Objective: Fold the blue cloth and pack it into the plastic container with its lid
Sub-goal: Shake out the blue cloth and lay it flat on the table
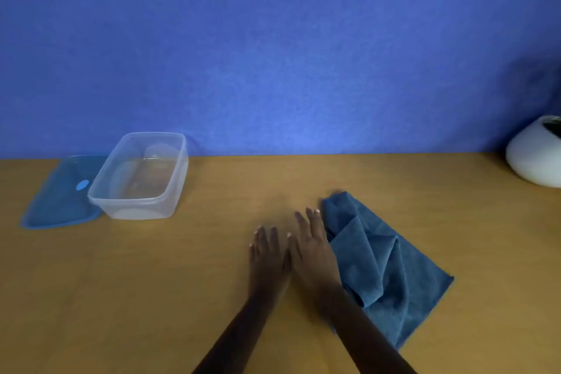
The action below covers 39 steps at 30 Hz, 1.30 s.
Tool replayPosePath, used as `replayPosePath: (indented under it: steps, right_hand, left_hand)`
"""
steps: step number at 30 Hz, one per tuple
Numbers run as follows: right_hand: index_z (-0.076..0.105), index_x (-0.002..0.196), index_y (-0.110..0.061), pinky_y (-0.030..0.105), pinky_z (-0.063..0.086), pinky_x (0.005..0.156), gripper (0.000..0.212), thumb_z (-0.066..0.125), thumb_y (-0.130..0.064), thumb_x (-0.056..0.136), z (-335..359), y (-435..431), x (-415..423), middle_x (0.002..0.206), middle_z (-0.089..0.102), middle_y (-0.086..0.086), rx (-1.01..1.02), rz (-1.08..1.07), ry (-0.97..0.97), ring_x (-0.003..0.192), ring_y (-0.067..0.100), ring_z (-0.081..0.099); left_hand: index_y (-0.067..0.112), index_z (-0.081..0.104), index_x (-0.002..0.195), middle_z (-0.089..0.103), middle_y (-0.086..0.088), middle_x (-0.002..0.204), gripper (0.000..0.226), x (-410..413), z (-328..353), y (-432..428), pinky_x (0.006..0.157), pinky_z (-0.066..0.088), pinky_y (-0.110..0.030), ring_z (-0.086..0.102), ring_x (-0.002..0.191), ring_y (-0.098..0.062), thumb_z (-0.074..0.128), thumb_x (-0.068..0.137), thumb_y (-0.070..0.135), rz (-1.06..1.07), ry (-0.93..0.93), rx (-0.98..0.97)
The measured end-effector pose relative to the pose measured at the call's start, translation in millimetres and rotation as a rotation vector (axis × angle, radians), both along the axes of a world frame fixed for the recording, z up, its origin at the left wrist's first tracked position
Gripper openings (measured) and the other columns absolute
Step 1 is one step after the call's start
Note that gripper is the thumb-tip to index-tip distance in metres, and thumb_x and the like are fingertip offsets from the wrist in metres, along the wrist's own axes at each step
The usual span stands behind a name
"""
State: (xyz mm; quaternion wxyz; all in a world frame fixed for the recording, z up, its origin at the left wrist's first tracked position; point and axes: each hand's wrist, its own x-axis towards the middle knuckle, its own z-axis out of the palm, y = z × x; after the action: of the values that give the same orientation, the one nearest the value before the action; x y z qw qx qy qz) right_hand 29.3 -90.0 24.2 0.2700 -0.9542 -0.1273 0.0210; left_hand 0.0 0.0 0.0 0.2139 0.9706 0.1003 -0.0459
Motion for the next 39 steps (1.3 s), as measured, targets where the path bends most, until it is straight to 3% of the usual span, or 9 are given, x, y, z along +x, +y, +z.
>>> replayPosePath:
  steps: [2, 8, 13, 18, 24, 27, 30, 35, 39]
  right_hand:
    - [0.026, 0.146, -0.013, 0.033, 0.023, 0.120, 0.051, 0.036, -0.029, 0.098, 8, -13, 4, 0.158, 0.015, 0.009, 0.064, -0.057, -0.069, 0.148, 0.021, 0.005]
    - [0.032, 0.143, -0.010, 0.043, 0.020, 0.120, 0.050, 0.041, -0.028, 0.097, 13, -74, 13, 0.155, 0.022, 0.016, -0.015, -0.270, -0.073, 0.147, 0.029, 0.010]
    - [0.018, 0.148, -0.013, 0.055, 0.014, 0.116, 0.068, 0.040, -0.047, 0.093, 1, -113, 6, 0.158, 0.014, 0.014, -0.088, -0.506, 0.140, 0.147, 0.030, 0.005]
    - [0.012, 0.148, -0.008, 0.060, 0.015, 0.114, 0.093, 0.051, -0.061, 0.082, -11, -122, 1, 0.156, 0.020, 0.015, 0.204, -0.723, 0.375, 0.145, 0.033, 0.014]
    - [0.047, 0.118, 0.002, 0.044, 0.047, 0.090, 0.053, 0.064, -0.034, 0.083, -15, -118, 5, 0.118, 0.059, 0.019, 0.311, -0.664, 0.364, 0.110, 0.034, 0.055]
    - [0.051, 0.104, -0.002, 0.031, 0.041, 0.066, 0.027, 0.062, -0.019, 0.086, -9, -115, 8, 0.096, 0.058, 0.012, 0.339, -0.612, 0.362, 0.081, 0.023, 0.055]
    - [0.055, 0.101, -0.001, 0.031, 0.042, 0.068, 0.019, 0.061, -0.010, 0.085, -4, -109, 12, 0.093, 0.058, 0.010, 0.499, -0.596, 0.376, 0.081, 0.021, 0.054]
    - [0.055, 0.084, -0.012, 0.025, 0.044, 0.059, 0.009, 0.061, -0.006, 0.085, 32, -92, 16, 0.081, 0.061, 0.005, 0.762, -0.462, 0.354, 0.073, 0.017, 0.058]
    - [0.057, 0.088, -0.010, 0.032, 0.053, 0.068, 0.010, 0.062, -0.003, 0.083, 71, -73, 19, 0.086, 0.067, 0.012, 0.924, -0.340, 0.354, 0.076, 0.022, 0.065]
  left_hand:
    - [0.008, 0.012, 0.149, 0.012, -0.018, 0.158, 0.061, 4, -1, -16, 0.121, 0.016, -0.040, 0.007, 0.148, -0.032, 0.028, 0.099, 0.039, -0.075, -0.056, -0.070]
    - [0.011, 0.015, 0.149, 0.013, -0.012, 0.159, 0.057, 10, -1, -53, 0.121, 0.015, -0.033, 0.010, 0.148, -0.022, 0.031, 0.099, 0.036, -0.214, -0.097, -0.234]
    - [0.011, 0.013, 0.150, 0.005, -0.016, 0.159, 0.060, 7, -7, -64, 0.121, 0.011, -0.035, 0.006, 0.149, -0.025, 0.031, 0.099, 0.038, -0.259, 0.035, -0.255]
    - [0.009, 0.012, 0.149, 0.012, -0.014, 0.157, 0.060, 3, -4, -65, 0.119, 0.023, -0.035, 0.019, 0.145, -0.023, 0.036, 0.099, 0.033, -0.204, 0.094, -0.419]
    - [0.010, 0.017, 0.147, 0.027, -0.013, 0.151, 0.060, 4, 2, -63, 0.113, 0.032, -0.031, 0.032, 0.138, -0.022, 0.045, 0.097, 0.026, -0.072, 0.089, -0.651]
    - [0.008, 0.022, 0.146, 0.033, -0.010, 0.148, 0.060, 6, 5, -61, 0.112, 0.034, -0.031, 0.035, 0.137, -0.023, 0.049, 0.095, 0.022, 0.035, 0.058, -0.796]
    - [0.007, 0.031, 0.141, 0.049, -0.001, 0.129, 0.053, 9, 6, -56, 0.096, 0.046, -0.024, 0.047, 0.127, -0.024, 0.052, 0.093, 0.013, 0.162, 0.020, -0.973]
    - [0.007, 0.039, 0.132, 0.055, -0.011, 0.122, 0.044, 17, 11, -38, 0.085, 0.046, -0.033, 0.054, 0.104, -0.021, 0.055, 0.091, 0.008, 0.441, -0.016, -1.308]
    - [0.011, 0.053, 0.117, 0.065, -0.002, 0.100, 0.023, 23, 21, -21, 0.064, 0.052, -0.023, 0.063, 0.085, -0.014, 0.051, 0.094, 0.015, 0.479, -0.075, -1.370]
